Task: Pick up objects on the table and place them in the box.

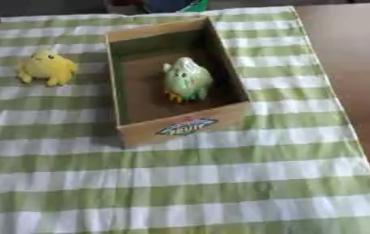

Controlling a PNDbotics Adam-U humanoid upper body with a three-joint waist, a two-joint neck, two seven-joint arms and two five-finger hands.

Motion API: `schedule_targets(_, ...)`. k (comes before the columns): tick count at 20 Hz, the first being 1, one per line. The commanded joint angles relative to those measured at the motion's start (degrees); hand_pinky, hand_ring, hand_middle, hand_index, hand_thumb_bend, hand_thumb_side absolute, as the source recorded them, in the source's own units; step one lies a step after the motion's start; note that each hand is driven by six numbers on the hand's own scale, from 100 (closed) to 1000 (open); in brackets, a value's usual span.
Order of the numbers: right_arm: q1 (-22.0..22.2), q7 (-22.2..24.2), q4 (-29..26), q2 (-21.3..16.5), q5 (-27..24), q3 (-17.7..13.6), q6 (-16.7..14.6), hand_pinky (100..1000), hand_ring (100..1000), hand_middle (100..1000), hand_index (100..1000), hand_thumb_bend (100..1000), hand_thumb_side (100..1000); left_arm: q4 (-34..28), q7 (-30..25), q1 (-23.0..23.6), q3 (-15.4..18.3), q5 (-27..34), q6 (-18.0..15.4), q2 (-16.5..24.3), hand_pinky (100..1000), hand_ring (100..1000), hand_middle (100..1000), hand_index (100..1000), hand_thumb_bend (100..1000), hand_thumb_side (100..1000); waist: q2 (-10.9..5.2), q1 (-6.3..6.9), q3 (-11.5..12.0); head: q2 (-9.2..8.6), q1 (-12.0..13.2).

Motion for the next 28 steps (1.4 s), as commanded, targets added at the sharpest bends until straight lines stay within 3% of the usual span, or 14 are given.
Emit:
schedule_targets(1,-0.49,-0.15,-1.11,-1.60,0.44,-0.43,0.02,764,653,526,815,100,894,4.99,-2.01,-1.53,1.00,-2.74,-3.05,2.85,625,861,826,947,721,999,-1.48,-0.10,-0.20,-0.12,0.03)
schedule_targets(8,-0.39,-0.01,-1.11,-1.58,0.39,-0.41,0.24,765,653,524,815,100,891,16.37,-4.98,-3.51,2.11,-6.16,-8.33,3.01,649,886,850,975,736,961,-1.18,0.19,-0.54,-0.93,0.26)
schedule_targets(15,-0.41,0.42,-1.11,-1.81,0.33,-0.42,0.63,767,651,519,814,100,885,22.95,-8.53,-6.58,2.34,-7.15,-12.49,2.81,674,907,886,999,738,895,-0.14,0.57,-1.04,-2.03,0.89)
schedule_targets(21,-0.64,0.74,-1.11,-2.03,0.32,-0.45,0.78,768,650,517,814,100,881,26.57,-9.70,-10.15,1.87,-9.84,-13.47,1.93,675,916,905,1000,763,879,0.94,0.96,-1.64,-3.20,1.50)
schedule_targets(28,-0.48,1.00,-1.11,-2.11,0.20,-0.56,1.19,769,647,512,813,100,871,28.01,-8.24,-12.56,1.38,-11.45,-14.25,0.71,674,912,902,999,727,874,1.78,1.60,-2.11,-3.91,1.83)
